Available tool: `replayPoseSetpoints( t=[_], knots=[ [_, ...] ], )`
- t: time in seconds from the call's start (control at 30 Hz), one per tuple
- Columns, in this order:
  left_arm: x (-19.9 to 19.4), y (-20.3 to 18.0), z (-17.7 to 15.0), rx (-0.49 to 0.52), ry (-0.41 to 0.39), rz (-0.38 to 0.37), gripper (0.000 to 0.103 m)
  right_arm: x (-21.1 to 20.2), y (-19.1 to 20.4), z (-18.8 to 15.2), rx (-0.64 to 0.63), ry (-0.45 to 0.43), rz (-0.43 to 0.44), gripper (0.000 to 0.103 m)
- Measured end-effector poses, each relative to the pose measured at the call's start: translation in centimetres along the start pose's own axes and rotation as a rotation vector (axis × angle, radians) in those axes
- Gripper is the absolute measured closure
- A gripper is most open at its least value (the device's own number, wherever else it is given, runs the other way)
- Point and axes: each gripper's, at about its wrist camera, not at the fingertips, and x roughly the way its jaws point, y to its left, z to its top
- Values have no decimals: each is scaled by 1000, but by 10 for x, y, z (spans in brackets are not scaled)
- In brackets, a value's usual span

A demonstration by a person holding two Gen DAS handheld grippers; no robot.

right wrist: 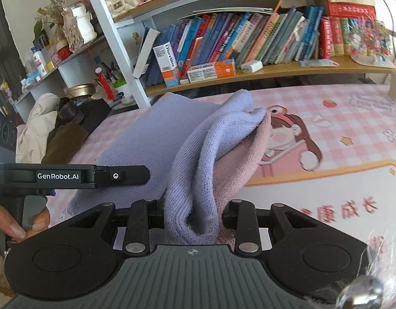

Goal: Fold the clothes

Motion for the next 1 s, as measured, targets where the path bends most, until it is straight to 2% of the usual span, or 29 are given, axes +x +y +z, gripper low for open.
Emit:
replayPoseSetpoints(
  t=[0.23, 0.5, 0.73, 1.0],
  knots=[
    [-8, 62, 25, -71, -23, -13, 60, 46, 41, 29, -38, 7, 11, 74],
    [-5, 117, 59, -96, -64, 8, 60, 104, 73, 67, -121, 7, 38, 74],
    [21, 153, 85, -119, -90, 25, 60, 156, 80, 95, -194, 3, 43, 74],
    [57, 185, 111, -112, -108, 63, 60, 213, 70, 119, -250, -1, 57, 74]
  ],
)
